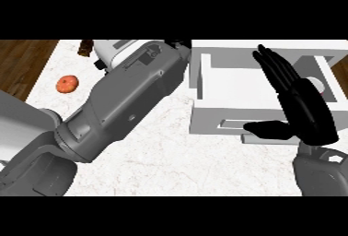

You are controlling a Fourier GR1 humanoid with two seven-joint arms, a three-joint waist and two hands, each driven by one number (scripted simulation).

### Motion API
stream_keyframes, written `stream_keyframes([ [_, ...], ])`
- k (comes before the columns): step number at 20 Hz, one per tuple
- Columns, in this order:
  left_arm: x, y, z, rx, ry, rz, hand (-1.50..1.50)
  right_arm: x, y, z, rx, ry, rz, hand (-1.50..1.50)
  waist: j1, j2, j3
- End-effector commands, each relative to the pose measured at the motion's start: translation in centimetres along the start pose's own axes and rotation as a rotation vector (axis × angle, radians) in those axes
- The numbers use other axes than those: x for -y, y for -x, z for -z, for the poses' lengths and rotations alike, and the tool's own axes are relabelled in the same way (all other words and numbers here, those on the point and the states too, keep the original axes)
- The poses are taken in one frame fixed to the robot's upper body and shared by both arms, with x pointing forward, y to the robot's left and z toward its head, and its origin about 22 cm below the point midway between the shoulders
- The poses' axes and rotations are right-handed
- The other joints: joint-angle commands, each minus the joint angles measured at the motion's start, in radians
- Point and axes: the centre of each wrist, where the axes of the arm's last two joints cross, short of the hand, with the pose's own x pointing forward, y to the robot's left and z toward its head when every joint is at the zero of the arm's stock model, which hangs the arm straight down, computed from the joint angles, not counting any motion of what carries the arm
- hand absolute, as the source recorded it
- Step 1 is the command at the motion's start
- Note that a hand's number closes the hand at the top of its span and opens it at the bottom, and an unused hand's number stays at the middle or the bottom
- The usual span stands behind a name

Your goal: Pick up the can, place it into the drawer and close the drawer

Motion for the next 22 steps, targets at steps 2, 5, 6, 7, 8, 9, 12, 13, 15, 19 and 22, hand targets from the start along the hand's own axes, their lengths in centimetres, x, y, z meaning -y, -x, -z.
stream_keyframes([
  [2,-1.6,0.0,0.0,-0.002,-0.003,0.005,-1.5,-1.9,2.3,2.8,0.015,-0.088,-0.166,-1.5,0.017,-0.004,0.0],
  [5,-3.2,-0.1,0.2,0.003,-0.02,0.016,-1.5,-3.0,1.8,4.7,-0.021,-0.11,-0.245,-1.5,0.02,-0.007,-0.001],
  [6,-3.0,-1.7,0.8,0.011,-0.017,0.019,-1.5,-6.5,2.1,3.8,-0.006,-0.092,-0.234,-1.5,0.009,-0.001,0.001],
  [7,-2.8,-0.9,-0.1,0.011,-0.019,0.016,-1.5,-7.0,2.5,4.8,-0.033,-0.098,-0.246,-1.5,0.025,-0.003,0.0],
  [8,-5.2,-0.5,0.8,-0.002,-0.019,0.016,-1.5,-6.5,2.6,5.6,-0.05,-0.093,-0.243,-1.5,0.015,-0.003,0.0],
  [9,-3.2,-1.8,0.0,0.006,-0.02,0.005,-1.5,-7.7,3.9,5.2,-0.059,-0.098,-0.243,-1.5,0.014,-0.002,0.001],
  [12,-5.3,-1.3,0.2,-0.005,-0.031,0.016,-1.5,-9.3,5.4,5.4,-0.094,-0.117,-0.275,-1.5,0.019,-0.002,0.001],
  [13,-5.0,-0.5,0.5,0.013,-0.037,0.01,-1.5,-10.8,3.8,6.9,-0.064,-0.125,-0.281,-1.5,0.009,0.006,0.001],
  [15,-5.9,-2.3,0.6,0.0,-0.049,0.015,-1.5,-10.4,6.2,6.3,-0.099,-0.132,-0.332,-1.5,0.012,0.0,0.001],
  [19,-7.4,-1.2,0.0,0.003,-0.026,0.024,-1.5,-12.6,6.5,7.1,-0.119,-0.092,-0.37,-1.5,0.035,0.006,0.001],
  [22,-8.9,-2.4,0.3,0.011,-0.042,0.034,-1.5,-12.4,7.7,7.1,-0.122,-0.041,-0.383,-1.5,0.033,0.005,0.001],
])
